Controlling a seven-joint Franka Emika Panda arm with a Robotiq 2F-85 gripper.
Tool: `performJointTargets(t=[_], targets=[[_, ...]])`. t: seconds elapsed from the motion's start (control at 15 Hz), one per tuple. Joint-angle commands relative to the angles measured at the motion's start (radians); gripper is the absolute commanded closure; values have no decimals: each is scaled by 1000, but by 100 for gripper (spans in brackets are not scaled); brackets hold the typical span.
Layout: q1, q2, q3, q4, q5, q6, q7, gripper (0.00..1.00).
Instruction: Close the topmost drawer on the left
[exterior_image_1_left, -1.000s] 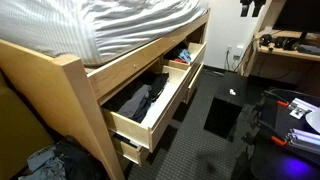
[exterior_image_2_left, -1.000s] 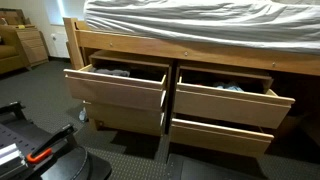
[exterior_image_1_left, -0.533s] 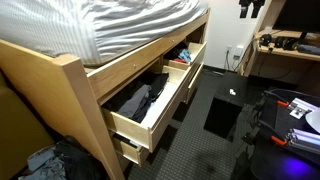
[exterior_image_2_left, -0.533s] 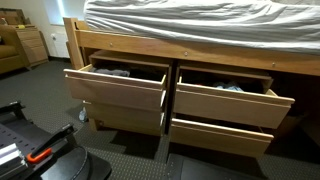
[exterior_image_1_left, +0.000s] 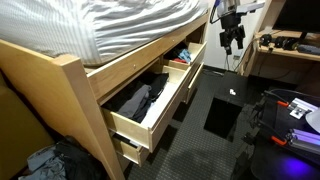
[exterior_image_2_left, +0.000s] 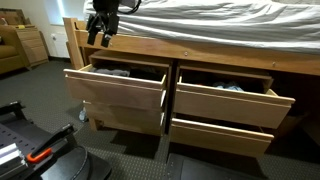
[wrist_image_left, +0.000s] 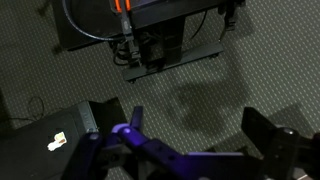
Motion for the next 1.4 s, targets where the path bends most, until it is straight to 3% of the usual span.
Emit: performJointTargets(t=[0.0, 0.13, 0.27, 0.4, 0.67, 0.8, 0.87, 0.93, 1.33], targets=[[-2, 26, -6, 24, 0, -11, -1, 0], [-3, 37, -7, 46, 0, -25, -1, 0], [-8, 157, -9, 108, 116, 36, 103, 0], [-7, 239, -11, 80, 184, 226, 162, 0], [-28, 454, 2, 117, 342, 610, 162, 0], [-56, 513, 20, 143, 427, 722, 163, 0], [-56, 514, 10, 147, 447, 735, 199, 0], [-29, 500, 0, 112, 399, 715, 176, 0], [-47, 525, -1, 154, 424, 733, 201, 0]])
